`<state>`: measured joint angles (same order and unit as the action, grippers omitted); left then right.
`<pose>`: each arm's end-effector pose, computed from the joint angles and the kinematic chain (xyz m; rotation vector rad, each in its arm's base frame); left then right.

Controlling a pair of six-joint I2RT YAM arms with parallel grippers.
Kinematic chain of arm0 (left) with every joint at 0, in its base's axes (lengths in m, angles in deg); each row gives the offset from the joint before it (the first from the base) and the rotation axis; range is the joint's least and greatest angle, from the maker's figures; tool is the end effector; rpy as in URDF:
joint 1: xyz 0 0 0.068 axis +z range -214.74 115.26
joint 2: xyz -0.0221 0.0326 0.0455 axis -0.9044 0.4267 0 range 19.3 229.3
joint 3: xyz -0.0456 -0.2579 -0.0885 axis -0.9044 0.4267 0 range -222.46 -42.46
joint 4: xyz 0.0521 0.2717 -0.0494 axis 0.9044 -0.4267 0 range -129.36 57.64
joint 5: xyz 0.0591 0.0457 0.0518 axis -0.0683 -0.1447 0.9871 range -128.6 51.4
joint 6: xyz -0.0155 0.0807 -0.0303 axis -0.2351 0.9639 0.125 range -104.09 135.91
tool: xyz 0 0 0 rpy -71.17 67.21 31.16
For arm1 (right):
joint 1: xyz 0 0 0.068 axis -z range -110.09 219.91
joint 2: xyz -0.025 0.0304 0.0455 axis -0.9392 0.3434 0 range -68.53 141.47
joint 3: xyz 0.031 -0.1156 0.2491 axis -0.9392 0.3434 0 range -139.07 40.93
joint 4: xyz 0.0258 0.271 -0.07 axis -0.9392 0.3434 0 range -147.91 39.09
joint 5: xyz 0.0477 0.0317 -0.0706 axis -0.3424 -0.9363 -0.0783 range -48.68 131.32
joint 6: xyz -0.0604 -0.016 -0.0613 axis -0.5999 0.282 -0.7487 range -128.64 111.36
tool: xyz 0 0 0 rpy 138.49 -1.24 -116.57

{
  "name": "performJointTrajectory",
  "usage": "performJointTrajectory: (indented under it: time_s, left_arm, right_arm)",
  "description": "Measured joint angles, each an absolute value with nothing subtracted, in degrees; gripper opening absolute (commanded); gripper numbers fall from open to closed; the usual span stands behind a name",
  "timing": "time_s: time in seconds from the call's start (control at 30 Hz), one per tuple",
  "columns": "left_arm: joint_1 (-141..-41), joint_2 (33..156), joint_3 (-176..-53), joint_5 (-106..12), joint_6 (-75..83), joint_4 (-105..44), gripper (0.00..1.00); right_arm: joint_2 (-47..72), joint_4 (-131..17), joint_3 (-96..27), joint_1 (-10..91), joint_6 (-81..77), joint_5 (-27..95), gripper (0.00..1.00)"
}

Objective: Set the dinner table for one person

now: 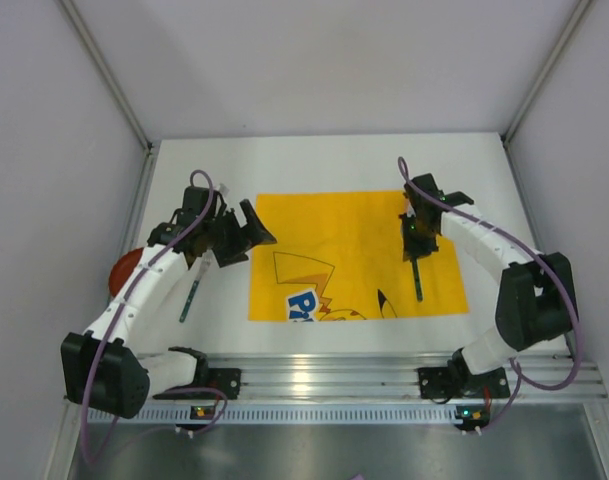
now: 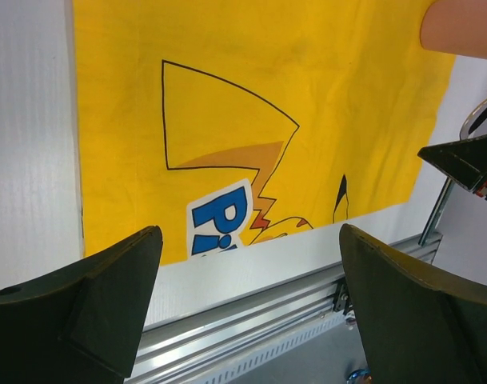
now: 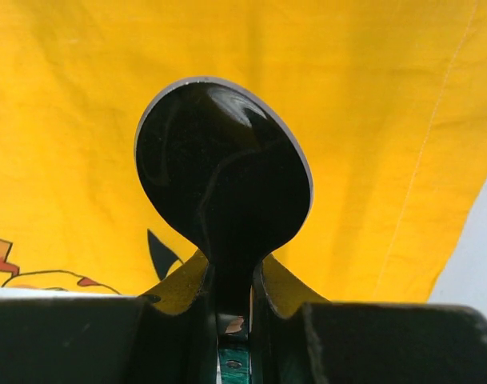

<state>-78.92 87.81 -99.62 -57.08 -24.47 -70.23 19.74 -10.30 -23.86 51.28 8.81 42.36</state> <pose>0.2759 -0.0951 0.2573 -0.4256 2.5051 -0.7988 0.3120 0.1037 0.1867 -0.0247 2.8197 0.1213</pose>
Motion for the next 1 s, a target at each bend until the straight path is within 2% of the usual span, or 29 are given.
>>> performJointTrajectory:
  time_s: [0.2, 0.23, 0.27, 0.3, 0.53, 1.0]
  left_arm:
    - [-78.9, 87.8, -99.6, -57.0, -23.8, -70.7, 0.96]
    - [-78.9, 87.8, -99.6, -56.9, -23.6, -70.8, 0.96]
    - [-78.9, 87.7, -99.6, -56.8, -23.4, -71.0, 0.96]
    - [-78.9, 87.6, -99.6, -56.7, -23.2, -71.2, 0.95]
    - [-78.9, 86.5, -99.6, -55.0, -21.8, -73.1, 0.96]
    - [-75.8, 89.0, -102.1, -46.9, -14.6, -78.1, 0.96]
  right_arm:
    - [21.9, -12.3, -23.6, 51.3, 7.9, 45.0, 0.01]
    - [22.4, -12.6, -23.6, 51.3, 7.9, 45.4, 0.04]
    - [22.7, -12.9, -23.6, 51.3, 8.0, 45.8, 0.13]
    - [23.1, -13.1, -23.6, 51.3, 8.2, 46.3, 0.18]
    - [25.6, -15.1, -22.8, 51.3, 10.1, 48.1, 0.32]
    - [25.5, -16.7, -21.3, 51.2, 10.7, 48.5, 0.36]
